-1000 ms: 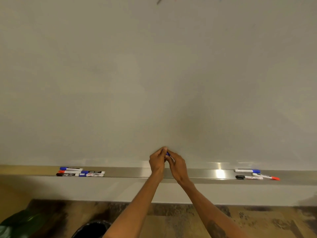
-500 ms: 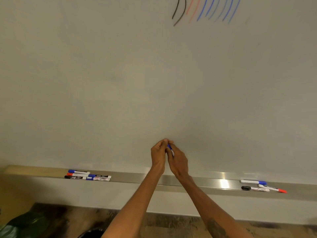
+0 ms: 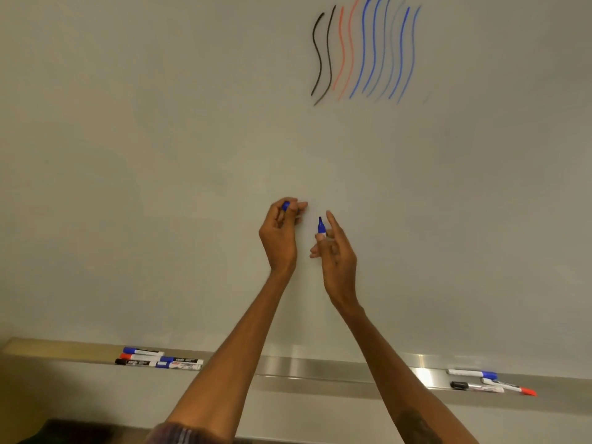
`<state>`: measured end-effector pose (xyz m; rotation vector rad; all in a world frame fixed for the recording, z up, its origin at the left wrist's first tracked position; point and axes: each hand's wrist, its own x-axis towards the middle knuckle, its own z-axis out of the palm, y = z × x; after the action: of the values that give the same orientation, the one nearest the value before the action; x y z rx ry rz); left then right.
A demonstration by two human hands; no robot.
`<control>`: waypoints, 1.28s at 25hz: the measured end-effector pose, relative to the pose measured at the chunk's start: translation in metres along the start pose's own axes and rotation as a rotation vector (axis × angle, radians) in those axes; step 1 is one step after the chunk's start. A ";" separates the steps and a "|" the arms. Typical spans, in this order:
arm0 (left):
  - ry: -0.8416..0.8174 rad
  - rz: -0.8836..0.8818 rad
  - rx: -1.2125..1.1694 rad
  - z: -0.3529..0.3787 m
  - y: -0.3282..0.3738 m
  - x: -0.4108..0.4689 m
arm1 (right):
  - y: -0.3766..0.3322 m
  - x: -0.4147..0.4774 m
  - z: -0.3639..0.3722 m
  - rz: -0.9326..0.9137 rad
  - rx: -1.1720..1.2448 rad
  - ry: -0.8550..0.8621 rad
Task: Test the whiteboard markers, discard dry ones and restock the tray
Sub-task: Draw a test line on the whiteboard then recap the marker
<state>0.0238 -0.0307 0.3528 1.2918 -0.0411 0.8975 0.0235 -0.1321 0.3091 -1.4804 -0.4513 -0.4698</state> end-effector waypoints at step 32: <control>-0.005 0.876 0.580 0.008 0.036 0.149 | -0.064 0.119 0.039 -0.818 -0.635 0.419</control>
<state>0.1058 0.0443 0.4582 1.8535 -0.3995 1.7378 0.0866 -0.0982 0.4305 -1.6864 -0.5915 -1.6580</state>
